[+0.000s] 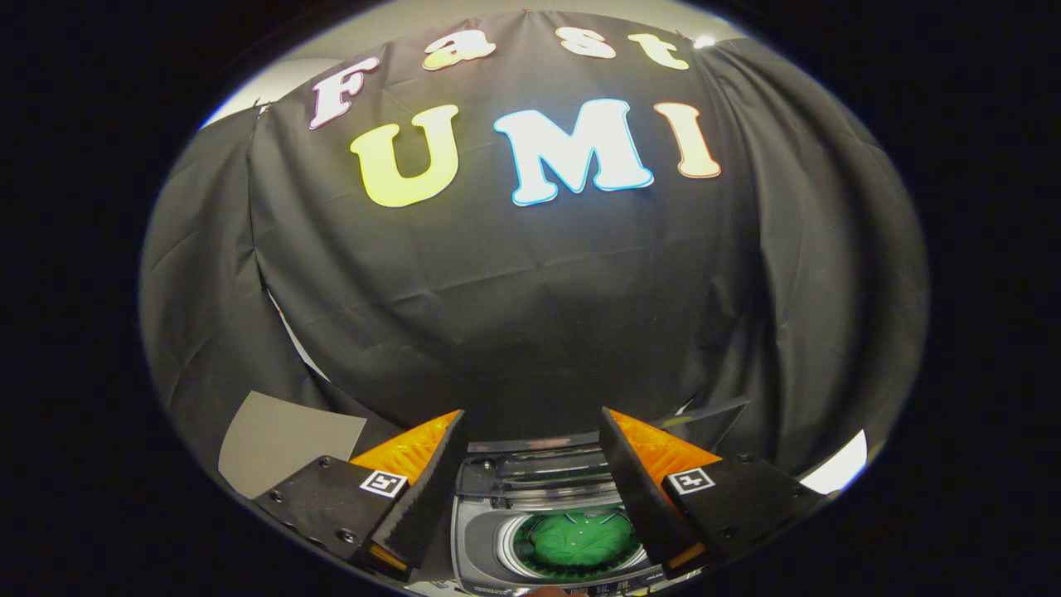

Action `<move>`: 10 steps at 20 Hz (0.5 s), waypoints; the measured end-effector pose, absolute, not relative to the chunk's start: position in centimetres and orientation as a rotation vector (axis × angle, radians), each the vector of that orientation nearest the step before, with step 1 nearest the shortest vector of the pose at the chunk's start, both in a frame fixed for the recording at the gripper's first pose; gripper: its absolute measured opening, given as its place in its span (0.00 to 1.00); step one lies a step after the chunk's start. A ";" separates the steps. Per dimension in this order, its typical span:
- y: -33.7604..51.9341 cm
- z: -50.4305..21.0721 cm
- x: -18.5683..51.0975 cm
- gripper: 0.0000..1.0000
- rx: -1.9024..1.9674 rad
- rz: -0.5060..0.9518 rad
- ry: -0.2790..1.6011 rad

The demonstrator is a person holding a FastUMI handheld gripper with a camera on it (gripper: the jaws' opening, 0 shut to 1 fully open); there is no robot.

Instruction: Put the clothes into the washing machine and then close the washing machine lid.

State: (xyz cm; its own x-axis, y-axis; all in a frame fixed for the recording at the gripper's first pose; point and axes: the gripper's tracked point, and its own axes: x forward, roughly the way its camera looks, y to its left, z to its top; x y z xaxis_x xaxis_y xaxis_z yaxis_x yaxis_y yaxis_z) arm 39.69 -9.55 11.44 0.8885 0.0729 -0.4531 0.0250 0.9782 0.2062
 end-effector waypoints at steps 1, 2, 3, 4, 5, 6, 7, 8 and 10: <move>-9.5 11.2 40.3 0.98 0.195 0.025 0.480; -9.5 10.6 41.0 0.98 0.183 0.025 0.492; -9.5 10.0 41.6 0.98 0.177 0.028 0.510; -9.5 9.4 42.2 0.98 0.172 0.027 0.524; -9.5 9.0 42.7 0.99 0.166 0.025 0.532; -9.4 8.7 43.3 0.98 0.164 0.026 0.538; -9.3 8.4 43.8 0.98 0.164 0.029 0.544; -9.2 8.1 44.3 0.98 0.165 0.033 0.549; -9.1 7.4 45.2 0.98 0.165 0.033 0.565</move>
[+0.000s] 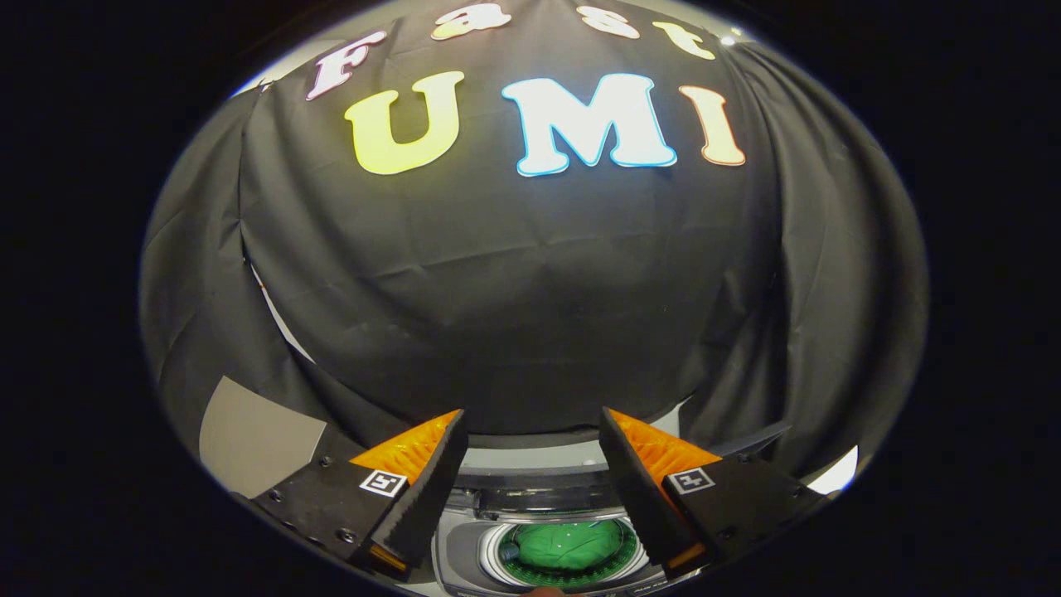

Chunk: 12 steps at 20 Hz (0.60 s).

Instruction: Put the clothes into the washing machine and then close the washing machine lid.

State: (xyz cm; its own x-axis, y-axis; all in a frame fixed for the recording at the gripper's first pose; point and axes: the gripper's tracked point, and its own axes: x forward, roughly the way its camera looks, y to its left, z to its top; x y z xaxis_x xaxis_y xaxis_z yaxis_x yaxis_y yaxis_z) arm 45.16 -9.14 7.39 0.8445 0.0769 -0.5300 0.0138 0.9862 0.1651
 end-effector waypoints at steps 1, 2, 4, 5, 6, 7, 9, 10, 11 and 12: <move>-9.1 7.0 45.4 0.98 0.165 0.033 0.575; -9.1 6.6 45.6 0.98 0.163 0.034 0.587; -9.1 5.9 45.8 0.98 0.150 0.033 0.597; -9.2 5.6 45.9 0.98 0.140 0.032 0.600; -9.3 5.2 46.0 0.98 0.131 0.029 0.603; -9.4 4.9 46.0 0.98 0.125 0.026 0.608; -9.4 4.0 45.8 0.98 0.123 0.025 0.624; -9.4 3.8 45.7 0.98 0.115 0.024 0.625; -9.5 4.0 45.8 0.98 0.101 0.021 0.612; -9.4 3.6 45.7 0.98 0.084 0.023 0.615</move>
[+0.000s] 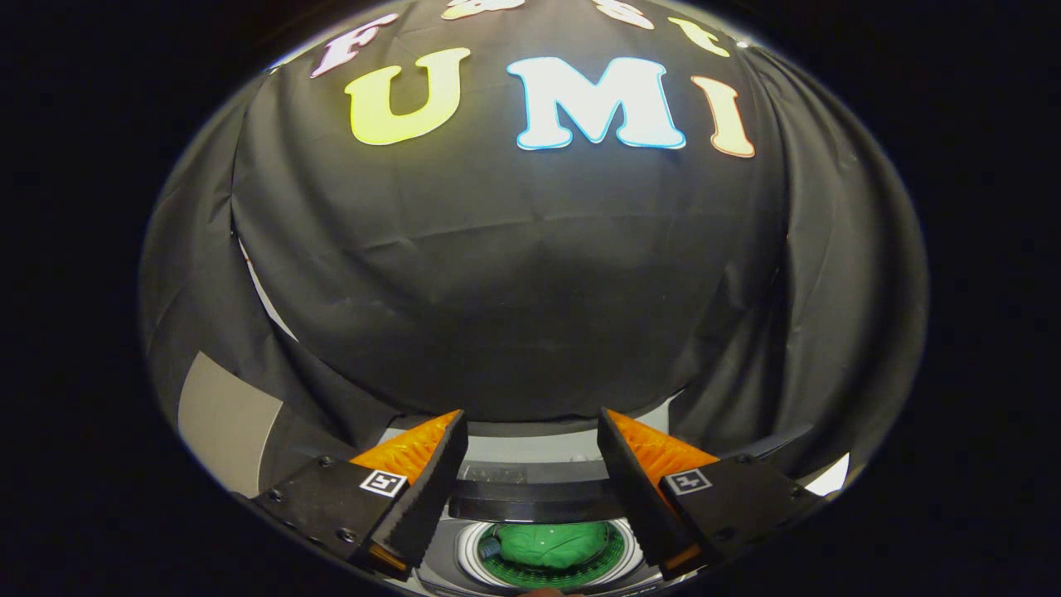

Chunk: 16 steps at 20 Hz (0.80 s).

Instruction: Put the clothes into the washing machine and then close the washing machine lid.

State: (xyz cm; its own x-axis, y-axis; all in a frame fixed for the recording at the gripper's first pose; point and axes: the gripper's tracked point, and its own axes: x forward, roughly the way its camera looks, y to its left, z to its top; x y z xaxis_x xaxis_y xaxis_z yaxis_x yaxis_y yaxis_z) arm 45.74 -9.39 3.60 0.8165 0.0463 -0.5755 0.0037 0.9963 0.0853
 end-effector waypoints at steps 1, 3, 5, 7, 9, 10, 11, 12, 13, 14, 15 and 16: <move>-9.4 3.7 45.8 0.97 0.071 0.025 0.611; -9.5 3.6 45.5 0.98 0.081 0.026 0.625; -9.4 3.3 45.4 0.98 0.073 0.026 0.643; -9.5 3.4 45.2 0.99 0.073 0.019 0.647; -9.5 3.4 44.9 0.98 0.070 0.019 0.645; -9.5 3.3 44.6 0.98 0.070 0.020 0.641; -9.5 3.4 44.2 0.99 0.069 0.020 0.635; -9.4 3.4 43.8 0.99 0.069 0.020 0.629; -9.4 3.6 43.5 0.98 0.065 0.022 0.618; -9.4 3.6 43.5 0.99 0.065 0.023 0.599; -9.4 3.8 43.3 0.99 0.067 0.021 0.583; -9.4 3.5 43.0 0.98 0.065 0.020 0.572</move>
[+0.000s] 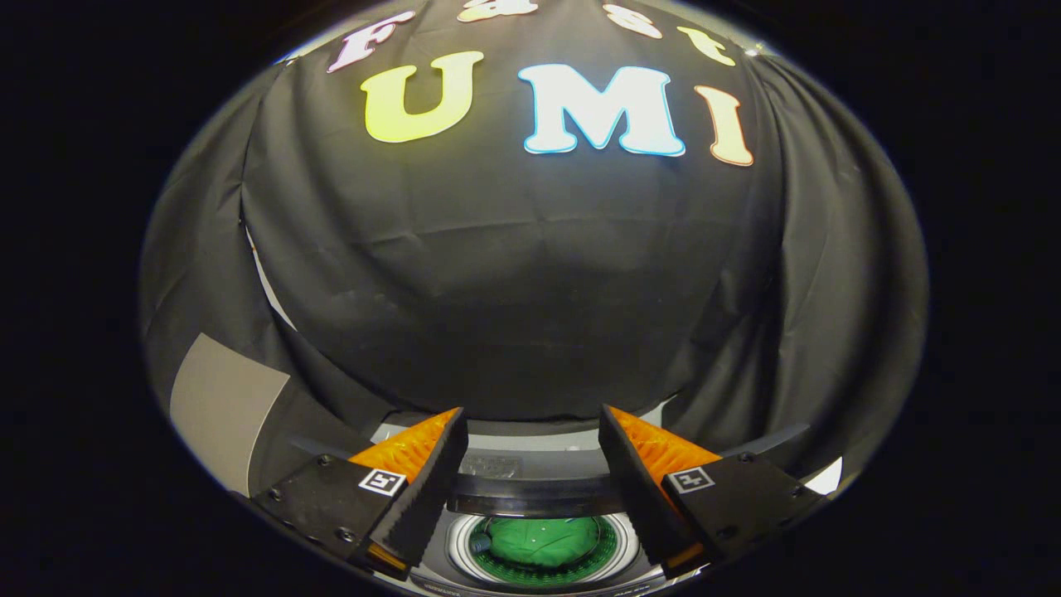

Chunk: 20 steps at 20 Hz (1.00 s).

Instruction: Put the clothes into the washing machine and then close the washing machine lid.

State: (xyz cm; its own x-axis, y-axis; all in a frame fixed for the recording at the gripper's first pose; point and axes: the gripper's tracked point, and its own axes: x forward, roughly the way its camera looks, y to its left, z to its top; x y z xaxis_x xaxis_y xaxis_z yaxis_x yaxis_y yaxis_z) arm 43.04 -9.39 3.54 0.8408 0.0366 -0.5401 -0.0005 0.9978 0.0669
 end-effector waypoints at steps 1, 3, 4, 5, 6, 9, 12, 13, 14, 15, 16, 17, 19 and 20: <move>-9.4 3.5 42.7 0.98 0.063 0.018 0.566; -9.3 3.3 42.0 0.98 0.062 0.017 0.563; -9.4 3.4 41.8 0.98 0.062 0.017 0.560; -9.3 3.4 41.6 0.98 0.060 0.017 0.550; -9.3 3.6 41.4 0.98 0.058 0.019 0.534; -9.3 3.8 40.9 0.98 0.056 0.021 0.466; -9.3 3.6 40.5 0.98 0.059 0.012 0.438; -9.3 3.5 40.3 0.98 0.058 0.012 0.437; -9.3 3.5 40.2 0.98 0.059 0.011 0.437; -9.3 3.5 39.9 0.98 0.059 0.011 0.434; -9.3 3.5 39.8 0.98 0.058 0.010 0.431; -9.3 3.5 39.7 0.98 0.057 0.010 0.424; -9.2 3.5 39.2 0.98 0.056 0.011 0.408; -9.2 3.4 39.0 0.98 0.053 0.013 0.403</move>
